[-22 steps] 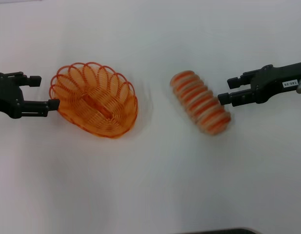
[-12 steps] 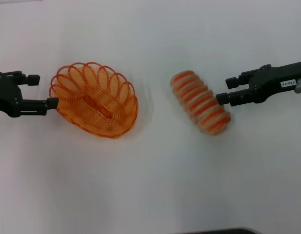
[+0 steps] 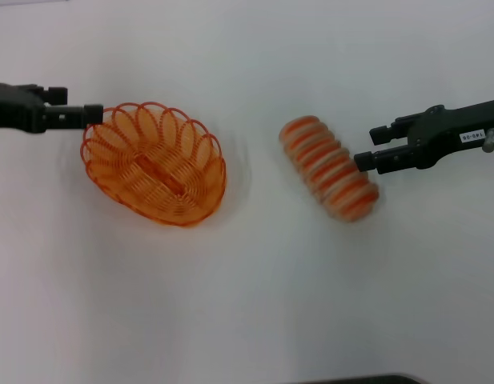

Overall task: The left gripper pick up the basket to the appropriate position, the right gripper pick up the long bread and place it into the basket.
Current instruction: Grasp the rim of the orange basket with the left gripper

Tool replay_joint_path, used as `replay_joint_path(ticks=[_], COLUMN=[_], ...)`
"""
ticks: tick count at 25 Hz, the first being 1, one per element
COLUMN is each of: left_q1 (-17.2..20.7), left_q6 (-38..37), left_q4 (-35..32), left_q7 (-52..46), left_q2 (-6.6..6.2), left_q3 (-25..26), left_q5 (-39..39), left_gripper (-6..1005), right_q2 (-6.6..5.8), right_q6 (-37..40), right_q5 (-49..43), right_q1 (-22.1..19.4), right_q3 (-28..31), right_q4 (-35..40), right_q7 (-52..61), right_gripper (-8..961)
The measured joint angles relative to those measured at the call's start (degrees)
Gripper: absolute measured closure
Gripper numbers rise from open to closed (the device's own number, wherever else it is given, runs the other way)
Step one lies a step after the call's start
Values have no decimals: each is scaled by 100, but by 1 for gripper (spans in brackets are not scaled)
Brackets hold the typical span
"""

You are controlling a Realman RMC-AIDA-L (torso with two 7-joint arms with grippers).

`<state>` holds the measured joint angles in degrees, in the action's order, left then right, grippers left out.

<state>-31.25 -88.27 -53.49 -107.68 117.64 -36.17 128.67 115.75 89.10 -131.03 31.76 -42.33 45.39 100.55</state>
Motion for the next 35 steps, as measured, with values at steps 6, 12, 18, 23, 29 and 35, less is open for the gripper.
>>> replay_joint_path(ticks=[6, 12, 18, 23, 29, 35], left_q1=[-255, -489, -813, -1090, -1321, -1413], left_q6=[139, 693, 1044, 1057, 1107, 1335], left_q4=[-156, -174, -184, -186, -157, -42], left_q7=[-1499, -2386, -2681, -2702, -2711, -2706], left_q2=[23, 34, 37, 49, 248, 429], left_q3=[-155, -512, -964, -1534, -1602, -1819], left_q5=[202, 744, 1520, 2125, 2807, 3264], left_gripper=[126, 126, 127, 126, 127, 127], right_q2=[-2, -25, -60, -72, -72, -70], right_q6=[29, 67, 71, 71, 55, 20], right_q5=[-5, -44, -54, -55, -63, -63], right_q1=[37, 82, 124, 138, 144, 154], right_q3=[-115, -133, -281, -368, -374, -413], right_q4=[5, 5, 5, 9, 13, 14], right_q7=[57, 92, 106, 135, 140, 141], right_gripper=[234, 234, 234, 234, 234, 233])
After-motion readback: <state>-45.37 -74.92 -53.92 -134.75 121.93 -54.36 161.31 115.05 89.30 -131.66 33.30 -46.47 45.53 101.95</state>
